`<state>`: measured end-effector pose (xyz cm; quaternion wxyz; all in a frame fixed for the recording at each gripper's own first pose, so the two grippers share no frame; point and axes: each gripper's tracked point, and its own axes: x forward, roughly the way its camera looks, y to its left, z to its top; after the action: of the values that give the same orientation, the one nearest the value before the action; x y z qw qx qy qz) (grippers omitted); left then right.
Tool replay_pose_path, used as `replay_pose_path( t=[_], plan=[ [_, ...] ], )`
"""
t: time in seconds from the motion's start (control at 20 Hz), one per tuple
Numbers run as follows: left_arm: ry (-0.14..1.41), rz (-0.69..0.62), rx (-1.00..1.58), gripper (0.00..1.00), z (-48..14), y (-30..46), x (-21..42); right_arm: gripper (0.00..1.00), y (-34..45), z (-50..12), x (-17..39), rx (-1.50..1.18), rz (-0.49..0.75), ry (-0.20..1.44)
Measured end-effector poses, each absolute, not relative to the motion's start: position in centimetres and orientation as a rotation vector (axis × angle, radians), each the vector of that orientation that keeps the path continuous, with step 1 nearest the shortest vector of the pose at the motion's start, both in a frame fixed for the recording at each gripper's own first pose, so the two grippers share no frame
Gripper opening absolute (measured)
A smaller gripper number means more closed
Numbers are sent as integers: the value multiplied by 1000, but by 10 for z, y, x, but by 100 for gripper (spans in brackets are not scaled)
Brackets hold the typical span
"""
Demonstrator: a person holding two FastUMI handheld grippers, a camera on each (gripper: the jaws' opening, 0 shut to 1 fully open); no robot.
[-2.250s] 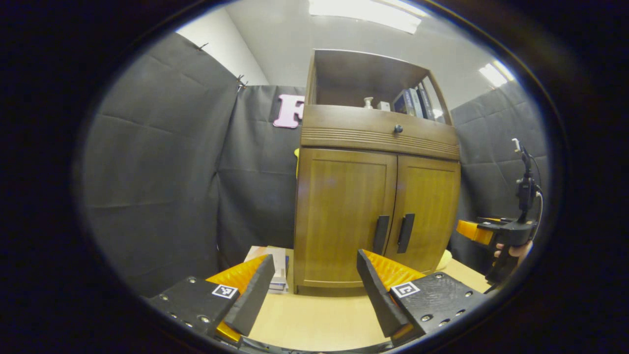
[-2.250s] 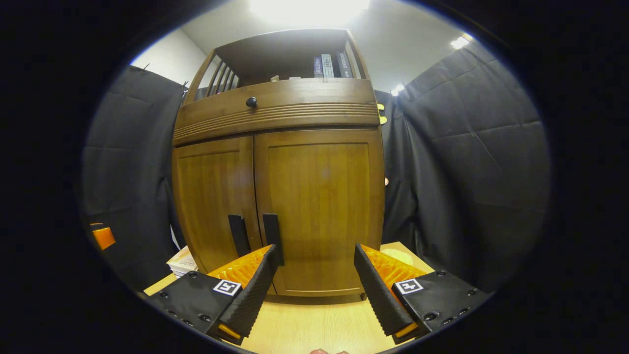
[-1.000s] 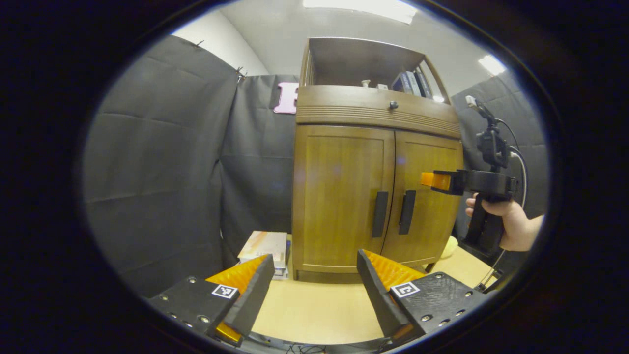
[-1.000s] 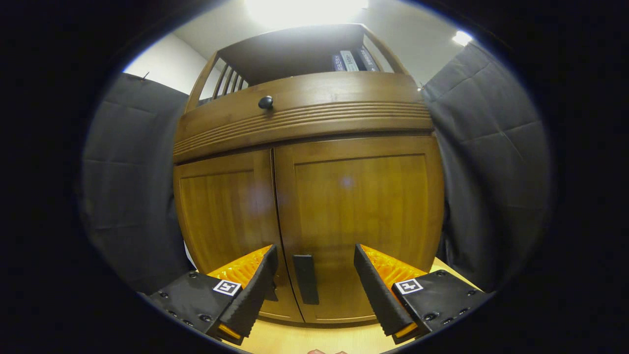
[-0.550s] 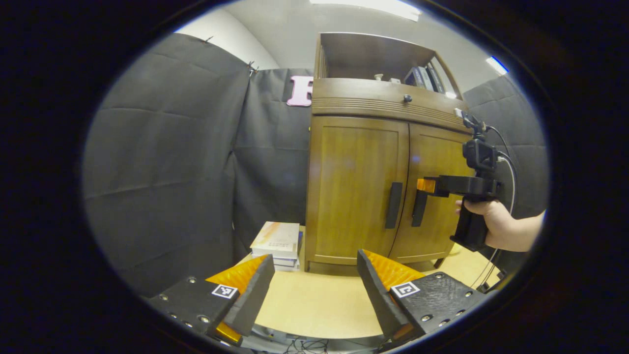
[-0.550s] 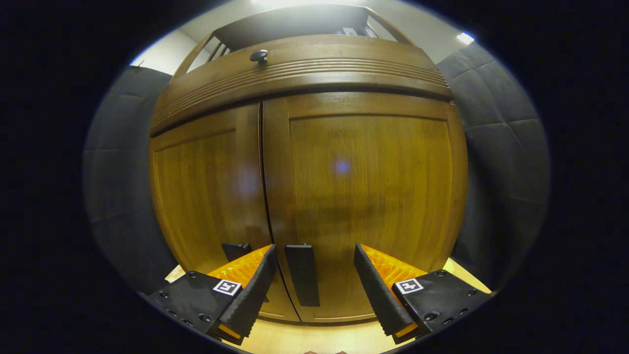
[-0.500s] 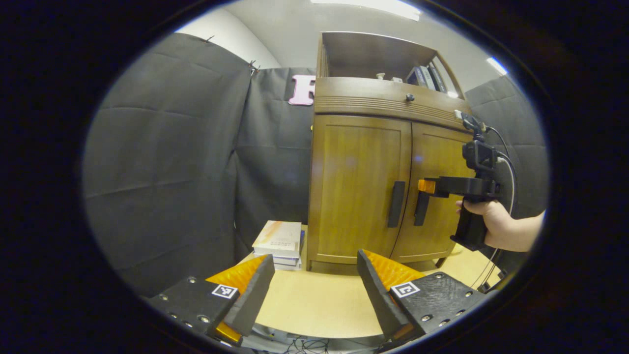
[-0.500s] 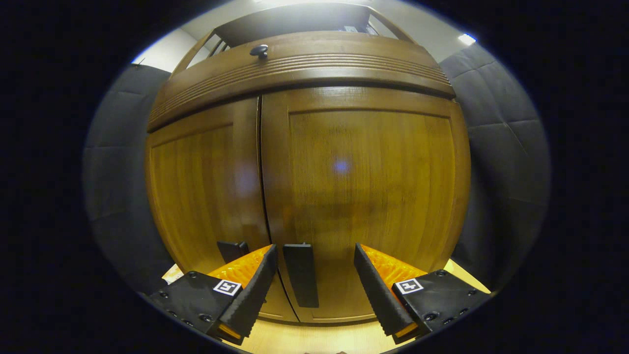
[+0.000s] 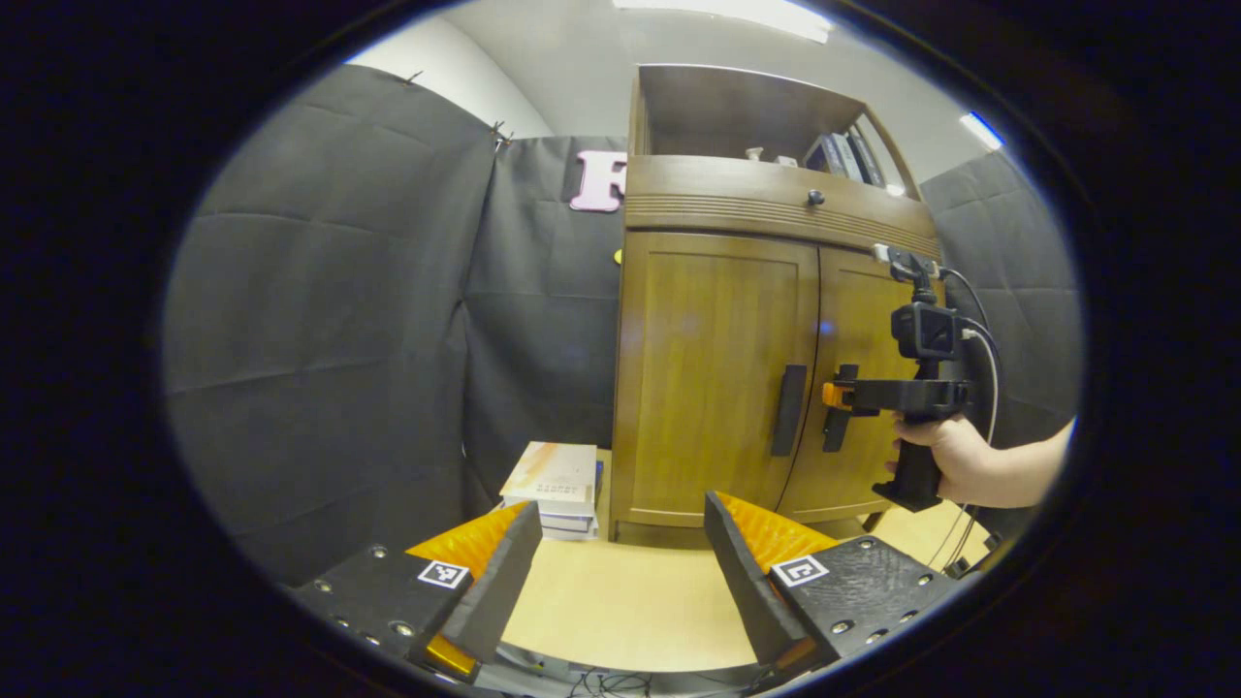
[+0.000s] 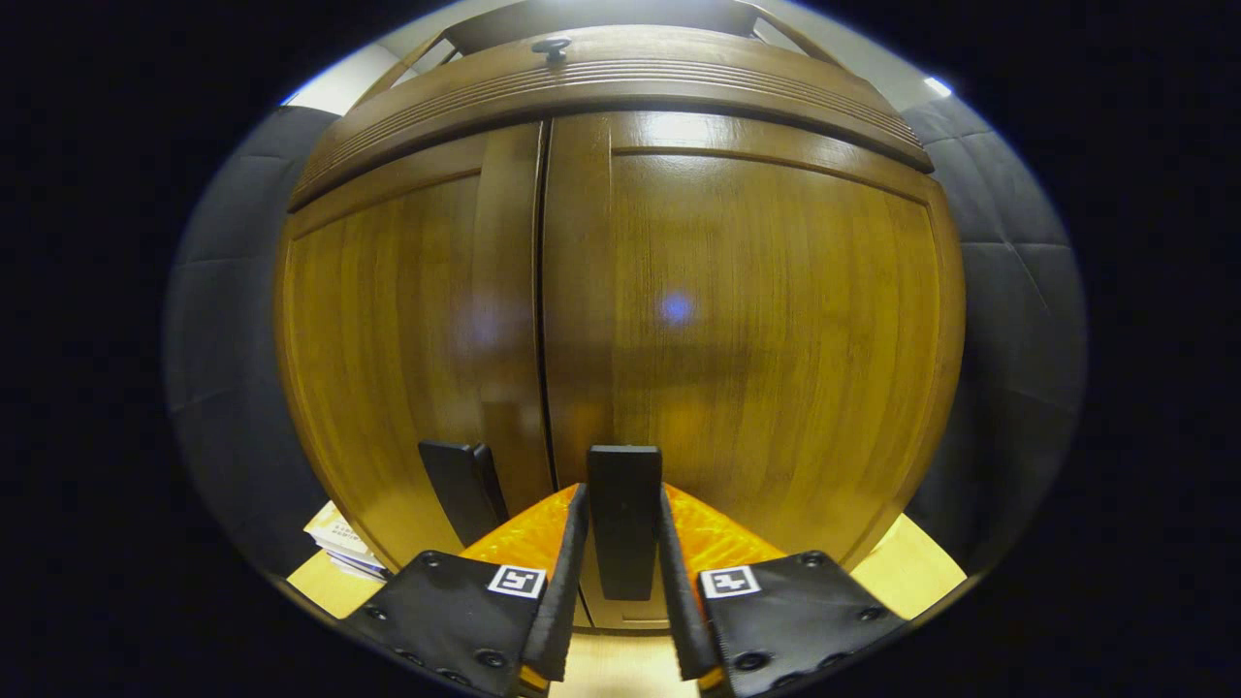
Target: Open the right door of the double-door shoe cabinet with the right hand, and open the left door with the left hand.
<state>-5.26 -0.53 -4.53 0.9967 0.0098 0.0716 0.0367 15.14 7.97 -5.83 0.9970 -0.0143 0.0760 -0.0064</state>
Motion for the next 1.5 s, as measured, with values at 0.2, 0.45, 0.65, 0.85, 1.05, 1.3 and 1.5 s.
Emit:
replay_pose_path(
  t=[0.2, 0.45, 0.65, 0.85, 1.05, 1.3, 1.5],
  plan=[
    [151, 73, 15, 97, -53, -4, -56, 29, 80, -59, 152, -20, -5, 163],
    [146, 94, 11, 97, -55, 6, -66, 29, 80, -59, 150, -13, 35, 175],
    [155, 112, 35, 97, -52, 11, -71, 29, 80, -59, 144, -23, 58, 178],
    [131, 142, 35, 97, -35, 9, -77, 29, 79, -60, 127, -53, 85, 192],
    [112, 162, 13, 97, -28, -1, -75, 29, 76, -60, 109, -57, 135, 220],
    [105, 184, 33, 97, -24, -11, -79, 29, 69, -60, 85, -60, 198, 233],
    [110, 224, 7, 97, -26, -17, -86, 29, 62, -59, 67, -69, 256, 238]
  ],
)
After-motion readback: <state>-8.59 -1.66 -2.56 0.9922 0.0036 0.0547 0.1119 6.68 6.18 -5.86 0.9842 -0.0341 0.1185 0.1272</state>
